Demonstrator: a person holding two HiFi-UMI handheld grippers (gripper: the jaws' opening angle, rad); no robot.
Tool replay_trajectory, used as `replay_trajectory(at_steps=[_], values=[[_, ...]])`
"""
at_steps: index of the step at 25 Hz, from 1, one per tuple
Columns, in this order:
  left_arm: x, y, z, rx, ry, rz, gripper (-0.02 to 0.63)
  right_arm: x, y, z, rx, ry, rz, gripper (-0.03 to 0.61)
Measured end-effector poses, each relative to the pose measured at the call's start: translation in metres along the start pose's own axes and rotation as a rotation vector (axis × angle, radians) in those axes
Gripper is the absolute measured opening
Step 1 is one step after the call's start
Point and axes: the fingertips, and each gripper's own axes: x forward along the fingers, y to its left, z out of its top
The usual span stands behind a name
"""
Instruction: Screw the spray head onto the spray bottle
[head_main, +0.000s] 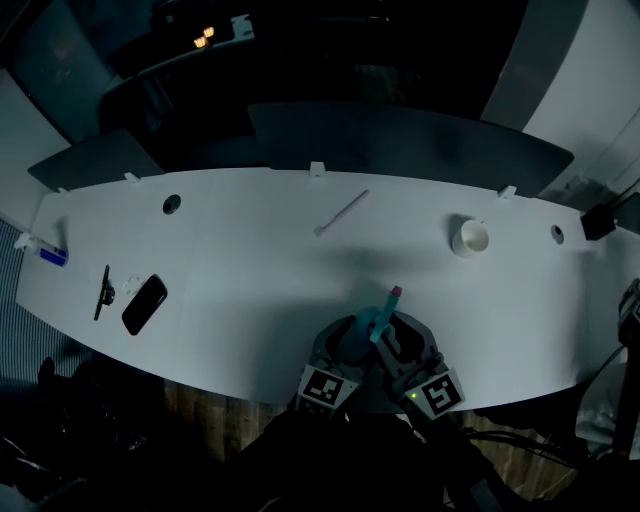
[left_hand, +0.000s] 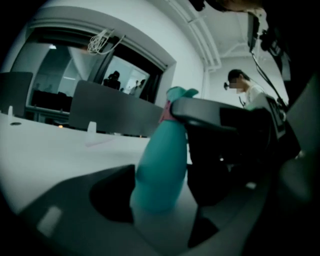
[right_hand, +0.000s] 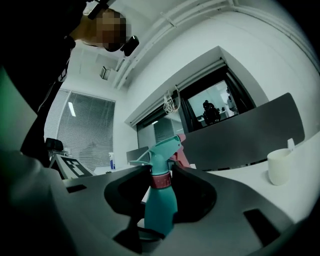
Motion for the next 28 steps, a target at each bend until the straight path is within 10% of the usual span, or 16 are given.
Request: replay_trajectory(at_steps=[12, 23, 26, 28], values=[[-0.01, -0.005, 0.003, -0.015, -0.012, -0.071, 0.437, -0.011, 0.005, -0.005, -0.048, 0.06, 0.049, 0.221], [-0.063, 0.016, 0.018, -0.043, -0.051, 0.096, 0.437, -0.046, 0.002, -0.005, -0.075, 0.11, 0.116, 0.221], [-0.082, 0.023, 0.027, 0.039, -0.062, 0.25, 0.212, -0.051, -0.003, -0.004, -0.111, 0.123, 0.089, 0.196], [-0.097, 0.03, 0.037, 0.041, -0.093, 0.353, 0.052, -0.051, -0.004, -0.001, -0.159, 0.14, 0.045, 0.031]])
